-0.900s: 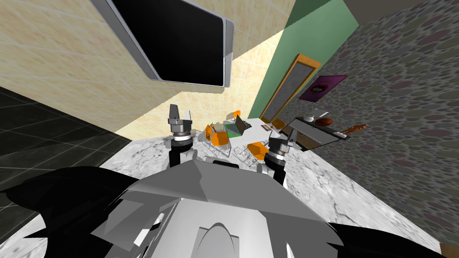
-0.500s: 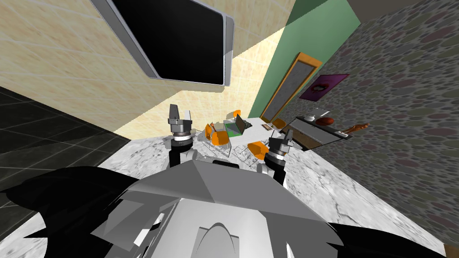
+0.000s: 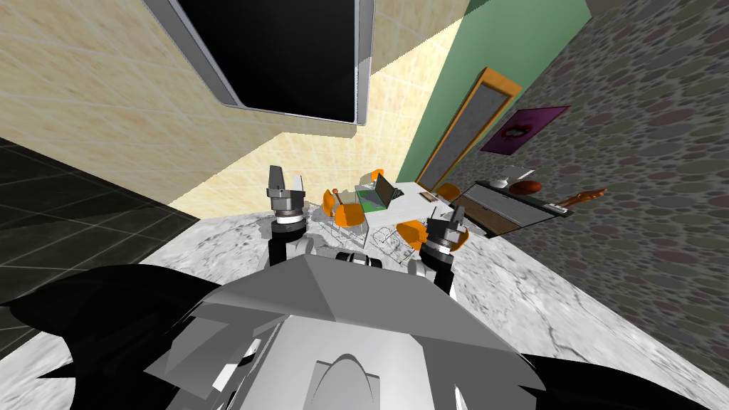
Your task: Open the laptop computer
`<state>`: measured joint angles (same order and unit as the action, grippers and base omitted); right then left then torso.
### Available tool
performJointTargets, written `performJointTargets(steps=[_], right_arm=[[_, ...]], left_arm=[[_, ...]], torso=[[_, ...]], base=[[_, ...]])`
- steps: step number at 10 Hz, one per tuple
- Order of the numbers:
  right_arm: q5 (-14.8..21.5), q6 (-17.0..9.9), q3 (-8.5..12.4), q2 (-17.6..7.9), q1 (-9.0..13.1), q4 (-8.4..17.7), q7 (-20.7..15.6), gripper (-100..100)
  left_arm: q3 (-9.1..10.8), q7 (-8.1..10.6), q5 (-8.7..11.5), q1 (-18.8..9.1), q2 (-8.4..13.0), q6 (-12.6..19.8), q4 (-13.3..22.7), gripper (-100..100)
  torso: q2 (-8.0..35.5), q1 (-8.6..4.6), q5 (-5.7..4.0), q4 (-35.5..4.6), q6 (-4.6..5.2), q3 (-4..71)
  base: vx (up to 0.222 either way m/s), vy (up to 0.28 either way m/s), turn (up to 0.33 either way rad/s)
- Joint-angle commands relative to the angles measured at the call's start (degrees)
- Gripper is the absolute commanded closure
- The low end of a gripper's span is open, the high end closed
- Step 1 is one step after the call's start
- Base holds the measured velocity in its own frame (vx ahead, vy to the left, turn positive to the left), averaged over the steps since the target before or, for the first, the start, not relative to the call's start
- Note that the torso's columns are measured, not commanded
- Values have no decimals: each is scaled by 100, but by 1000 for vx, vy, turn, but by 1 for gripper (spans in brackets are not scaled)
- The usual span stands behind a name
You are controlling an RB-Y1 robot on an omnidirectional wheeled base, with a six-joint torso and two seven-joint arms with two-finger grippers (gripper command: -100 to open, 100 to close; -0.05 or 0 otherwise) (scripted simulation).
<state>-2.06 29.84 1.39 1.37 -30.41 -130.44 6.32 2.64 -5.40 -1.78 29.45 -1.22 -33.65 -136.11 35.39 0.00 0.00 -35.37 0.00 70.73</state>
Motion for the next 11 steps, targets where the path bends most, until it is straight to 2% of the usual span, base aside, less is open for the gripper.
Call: performJointTargets(steps=[1, 3, 7, 11], right_arm=[[43, -19, 7, -177, 22, 39, -43, -100], [142, -62, 22, -440, 74, 125, -142, -100], [487, -208, 76, -897, 248, 409, -487, -100], [982, -410, 153, -1245, 489, 781, -980, -100]], left_arm=[[0, 0, 0, 0, 0, 0, 0, 0], [0, 0, 0, 0, 0, 1, 3, 0], [0, 0, 0, 1, 0, 1, 3, 0], [0, 0, 0, 1, 0, 1, 3, 0]], torso=[[423, 0, 0, -423, 0, 846], [669, -1, 0, -668, -1, 1353], [688, -1, 0, -691, 0, 1385], [688, 1, 0, -691, -1, 1385]], base=[[7, 0, 23], [3, -3, 50], [9, -8, 78], [13, -11, 117]])
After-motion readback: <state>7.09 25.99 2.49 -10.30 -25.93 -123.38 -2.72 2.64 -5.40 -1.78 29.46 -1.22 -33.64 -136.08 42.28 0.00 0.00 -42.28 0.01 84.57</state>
